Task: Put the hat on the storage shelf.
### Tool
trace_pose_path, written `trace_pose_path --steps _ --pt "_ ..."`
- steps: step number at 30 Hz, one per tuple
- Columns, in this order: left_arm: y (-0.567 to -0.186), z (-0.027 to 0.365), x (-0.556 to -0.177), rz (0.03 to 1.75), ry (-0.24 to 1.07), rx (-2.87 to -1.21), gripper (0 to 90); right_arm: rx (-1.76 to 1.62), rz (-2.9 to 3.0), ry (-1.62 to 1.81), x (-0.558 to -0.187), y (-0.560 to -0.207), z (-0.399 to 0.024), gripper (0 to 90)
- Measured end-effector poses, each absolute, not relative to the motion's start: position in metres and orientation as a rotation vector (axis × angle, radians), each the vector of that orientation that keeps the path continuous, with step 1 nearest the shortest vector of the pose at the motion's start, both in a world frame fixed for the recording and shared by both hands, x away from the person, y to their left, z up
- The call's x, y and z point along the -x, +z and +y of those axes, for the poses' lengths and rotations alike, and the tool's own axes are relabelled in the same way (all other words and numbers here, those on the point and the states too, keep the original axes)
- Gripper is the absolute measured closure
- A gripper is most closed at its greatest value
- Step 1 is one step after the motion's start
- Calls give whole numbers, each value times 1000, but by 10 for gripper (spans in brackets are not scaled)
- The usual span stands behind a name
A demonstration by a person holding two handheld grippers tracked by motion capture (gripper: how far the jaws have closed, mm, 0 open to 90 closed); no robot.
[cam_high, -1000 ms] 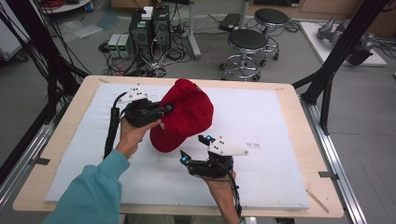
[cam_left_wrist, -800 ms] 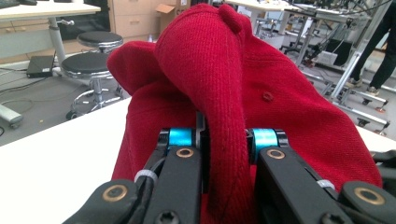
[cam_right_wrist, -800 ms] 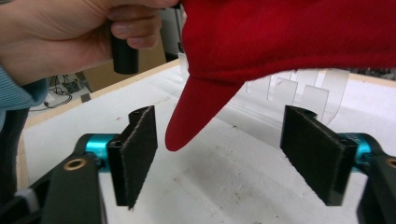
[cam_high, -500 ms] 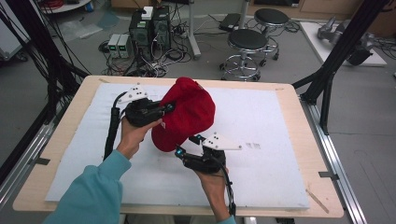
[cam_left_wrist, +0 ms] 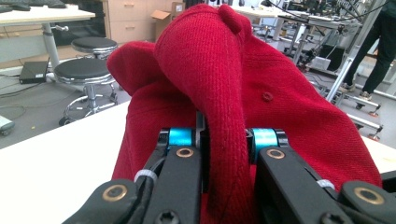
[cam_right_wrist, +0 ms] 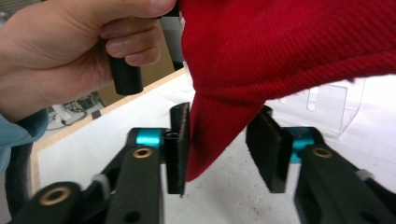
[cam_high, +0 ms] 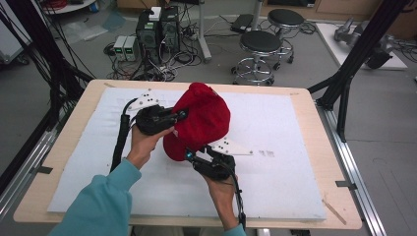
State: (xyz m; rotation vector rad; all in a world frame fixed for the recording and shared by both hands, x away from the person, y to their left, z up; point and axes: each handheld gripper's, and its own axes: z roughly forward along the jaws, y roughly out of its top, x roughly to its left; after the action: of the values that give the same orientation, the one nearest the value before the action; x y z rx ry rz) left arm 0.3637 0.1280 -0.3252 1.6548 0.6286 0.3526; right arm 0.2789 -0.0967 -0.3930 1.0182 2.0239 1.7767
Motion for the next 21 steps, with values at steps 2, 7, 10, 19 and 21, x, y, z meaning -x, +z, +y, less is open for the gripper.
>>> trace_pose_path --steps 2,7,10,19,21 --pt "-325 128 -363 623 355 -1658 856 -1017 2024 1783 -279 -393 -97 643" --pt "-326 128 -364 617 358 -1663 857 -1026 2037 1802 -281 -393 -95 748" --pt "-327 128 -365 609 349 -1671 852 -1039 2054 1852 -283 -393 -97 821" --pt "-328 128 -366 595 335 -1668 835 -992 2090 1830 -282 -387 -96 853" --pt "-327 129 -366 595 336 -1666 779 -971 2096 1810 -282 -385 -96 853"
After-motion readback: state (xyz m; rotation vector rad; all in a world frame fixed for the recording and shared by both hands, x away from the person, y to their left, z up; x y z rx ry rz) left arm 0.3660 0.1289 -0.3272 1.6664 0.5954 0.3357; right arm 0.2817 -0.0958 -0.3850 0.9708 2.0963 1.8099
